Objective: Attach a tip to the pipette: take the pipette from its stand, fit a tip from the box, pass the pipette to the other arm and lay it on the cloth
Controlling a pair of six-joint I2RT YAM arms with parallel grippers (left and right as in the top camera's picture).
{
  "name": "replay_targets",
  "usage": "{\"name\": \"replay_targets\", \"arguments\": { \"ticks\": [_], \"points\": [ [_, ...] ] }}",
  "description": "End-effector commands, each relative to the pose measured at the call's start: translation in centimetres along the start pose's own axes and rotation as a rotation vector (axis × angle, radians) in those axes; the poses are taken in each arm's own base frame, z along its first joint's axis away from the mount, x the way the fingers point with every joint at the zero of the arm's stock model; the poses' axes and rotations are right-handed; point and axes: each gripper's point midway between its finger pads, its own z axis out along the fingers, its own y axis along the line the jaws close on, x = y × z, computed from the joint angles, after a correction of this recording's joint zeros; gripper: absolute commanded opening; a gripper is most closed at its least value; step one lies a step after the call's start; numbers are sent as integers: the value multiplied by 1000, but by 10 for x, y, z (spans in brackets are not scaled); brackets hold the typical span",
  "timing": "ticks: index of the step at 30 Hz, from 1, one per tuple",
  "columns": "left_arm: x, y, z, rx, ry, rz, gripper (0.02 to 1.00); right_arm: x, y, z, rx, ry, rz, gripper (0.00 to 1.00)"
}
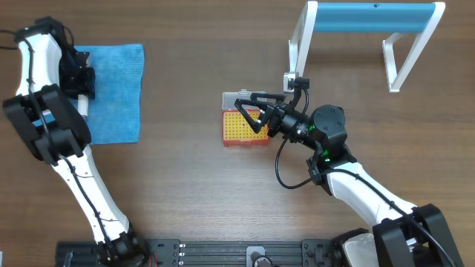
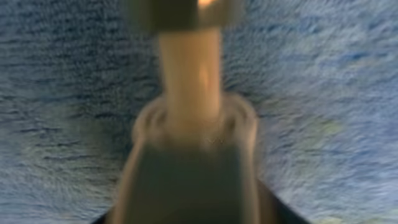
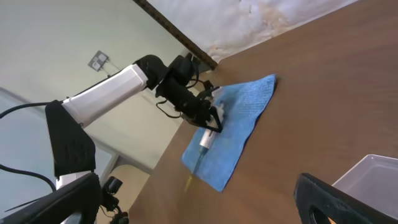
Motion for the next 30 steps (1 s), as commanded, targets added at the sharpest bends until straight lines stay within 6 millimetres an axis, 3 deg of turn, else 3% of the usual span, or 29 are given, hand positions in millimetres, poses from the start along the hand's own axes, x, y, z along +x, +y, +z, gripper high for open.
{"name": "replay_targets", "arguments": {
  "ticks": [1, 5, 9, 16, 21, 23, 28, 30],
  "points": [
    [1, -10, 14, 38, 25, 8, 656, -4, 3, 0, -1, -19, -28, 998],
    [1, -9, 11, 38, 24, 7, 656, -4, 3, 0, -1, -19, -28, 998],
    [-3, -7, -4, 29, -1, 5, 656, -4, 3, 0, -1, -19, -28, 998],
    [-9, 3, -78, -14, -112, -49, 665, -4, 3, 0, -1, -19, -29, 998],
    [7, 0, -160, -39, -219, -106, 715, -19, 9, -1, -6, -87, -181, 998],
    [27, -8, -201, -45, -268, -132, 759, -30, 17, -5, -28, -129, -251, 998],
    [87, -46, -296, -2, -434, -195, 862, -66, 25, -35, -58, -210, -371, 998],
    [104, -72, -329, 54, -534, -175, 871, -77, 25, -53, -60, -213, -409, 998]
  ]
}}
